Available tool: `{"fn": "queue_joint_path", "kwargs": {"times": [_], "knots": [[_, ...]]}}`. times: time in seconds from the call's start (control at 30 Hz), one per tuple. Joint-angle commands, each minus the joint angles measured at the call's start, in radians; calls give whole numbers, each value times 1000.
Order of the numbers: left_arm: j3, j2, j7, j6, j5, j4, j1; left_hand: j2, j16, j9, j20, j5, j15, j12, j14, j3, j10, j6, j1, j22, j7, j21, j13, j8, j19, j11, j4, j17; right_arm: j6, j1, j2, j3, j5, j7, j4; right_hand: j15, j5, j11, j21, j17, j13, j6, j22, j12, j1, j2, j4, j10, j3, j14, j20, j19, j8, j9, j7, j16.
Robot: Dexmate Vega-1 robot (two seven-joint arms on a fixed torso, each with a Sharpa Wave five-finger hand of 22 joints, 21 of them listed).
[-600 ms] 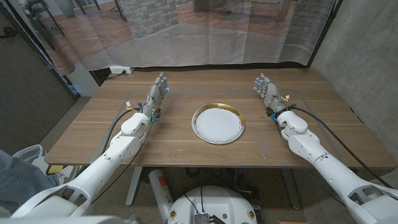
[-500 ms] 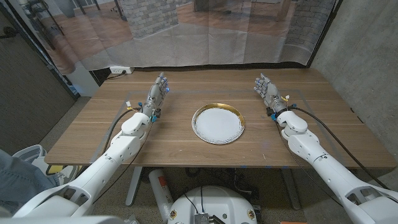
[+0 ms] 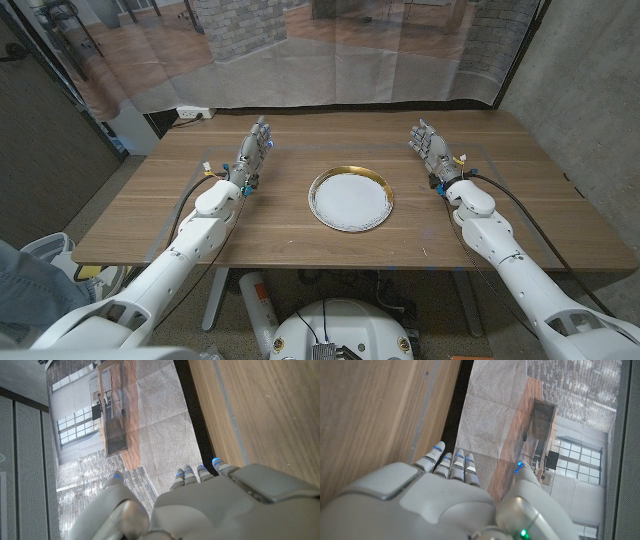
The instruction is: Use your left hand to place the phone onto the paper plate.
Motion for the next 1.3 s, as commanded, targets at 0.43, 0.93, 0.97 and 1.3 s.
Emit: {"fn": "queue_joint_path", "kwargs": {"times": [0.43, 0.93, 0.97, 1.3], "knots": [[-54, 8, 1, 30, 42, -80, 66, 10, 4, 5, -50, 4, 4, 3, -5, 3, 0, -1, 12, 5, 0, 4, 1, 3, -14, 1, 0, 3, -26, 2, 59, 57, -72, 41, -1, 8, 2, 2, -9, 5, 5, 10, 2, 8, 13, 6, -5, 5, 1, 7, -25, 12, 4, 3, -3, 8], [-72, 38, 37, 58, 73, -146, 103, 17, 5, 5, -46, 3, 6, 4, 1, 2, 4, 5, 16, 5, 2, 5, 2, 4, -11, 2, 0, 3, -24, 3, 65, 67, -74, 58, 13, 9, 0, 2, -15, 5, 5, 13, 2, 8, 14, 8, -6, 5, -1, 7, -25, 14, 5, 3, -5, 8], [-77, 33, 29, 49, 61, -143, 105, 17, 5, 5, -46, 3, 6, 4, 1, 2, 4, 6, 17, 5, 2, 5, 2, 4, -11, 1, 0, 3, -19, 3, 66, 68, -72, 61, 17, 8, 0, 3, -15, 6, 5, 13, 2, 8, 14, 8, -6, 6, -1, 7, -24, 14, 5, 3, -5, 8], [-86, 34, 28, -1, 85, -128, 112, 23, 10, 5, -42, 2, 3, 9, 18, 0, 23, 21, 21, 5, -4, 8, 2, 8, -1, -1, 0, 3, -8, -4, 70, 74, -71, 63, 16, 7, -1, 1, -19, 6, 5, 13, 2, 9, 14, 9, -7, 5, -3, 8, -24, 15, 5, 3, -7, 8]]}}
